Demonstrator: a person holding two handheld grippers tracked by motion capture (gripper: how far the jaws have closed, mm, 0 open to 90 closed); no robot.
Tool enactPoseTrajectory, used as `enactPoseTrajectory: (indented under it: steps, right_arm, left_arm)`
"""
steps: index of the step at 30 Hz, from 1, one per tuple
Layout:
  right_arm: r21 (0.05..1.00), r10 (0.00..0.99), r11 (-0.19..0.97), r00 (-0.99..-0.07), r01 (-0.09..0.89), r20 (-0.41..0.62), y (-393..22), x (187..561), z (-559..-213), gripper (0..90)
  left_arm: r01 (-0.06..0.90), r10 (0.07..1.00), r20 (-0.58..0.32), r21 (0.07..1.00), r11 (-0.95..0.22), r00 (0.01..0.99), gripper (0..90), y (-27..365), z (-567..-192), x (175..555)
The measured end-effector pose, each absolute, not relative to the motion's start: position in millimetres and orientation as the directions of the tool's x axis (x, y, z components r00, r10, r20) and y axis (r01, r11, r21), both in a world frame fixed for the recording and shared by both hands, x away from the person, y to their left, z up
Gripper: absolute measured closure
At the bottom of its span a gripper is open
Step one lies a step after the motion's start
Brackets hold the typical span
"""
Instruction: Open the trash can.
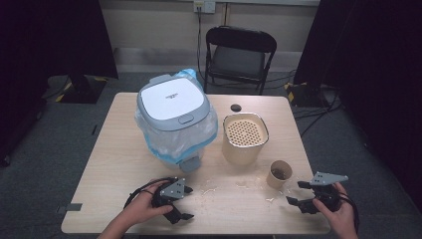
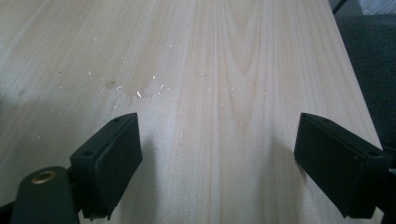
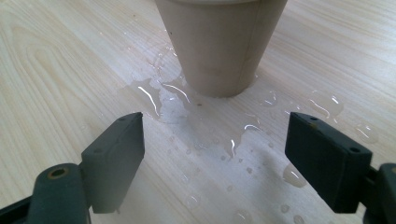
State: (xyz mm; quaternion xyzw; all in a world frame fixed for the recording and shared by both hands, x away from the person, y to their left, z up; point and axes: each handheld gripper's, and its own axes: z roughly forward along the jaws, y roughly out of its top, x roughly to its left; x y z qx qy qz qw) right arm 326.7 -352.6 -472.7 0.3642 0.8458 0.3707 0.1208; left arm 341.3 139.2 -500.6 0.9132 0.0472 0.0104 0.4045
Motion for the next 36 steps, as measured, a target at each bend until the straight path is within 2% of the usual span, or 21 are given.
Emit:
enactPoseTrajectory:
  steps: [12,23,30,36]
  right_arm:
    - [0.705,0.714,0.449,-0.695,0.548,0.086,-360,326,-461,20.3]
    - [0.683,0.683,0.507,-0.728,0.526,0.054,-348,331,-436,19.6]
    - [0.690,0.653,0.508,-0.753,0.515,0.081,-333,342,-406,18.4]
    - [0.689,0.637,0.529,-0.768,0.495,0.063,-323,353,-383,18.6]
  left_arm:
    - [0.078,0.092,-0.021,0.741,-0.667,0.996,14.1,139,-501,341]
    - [0.078,0.092,-0.022,0.741,-0.667,0.996,14.1,139,-501,341]
    - [0.077,0.091,-0.022,0.740,-0.668,0.996,14.1,139,-501,341]
    - [0.077,0.091,-0.021,0.740,-0.668,0.996,14.0,139,-501,341]
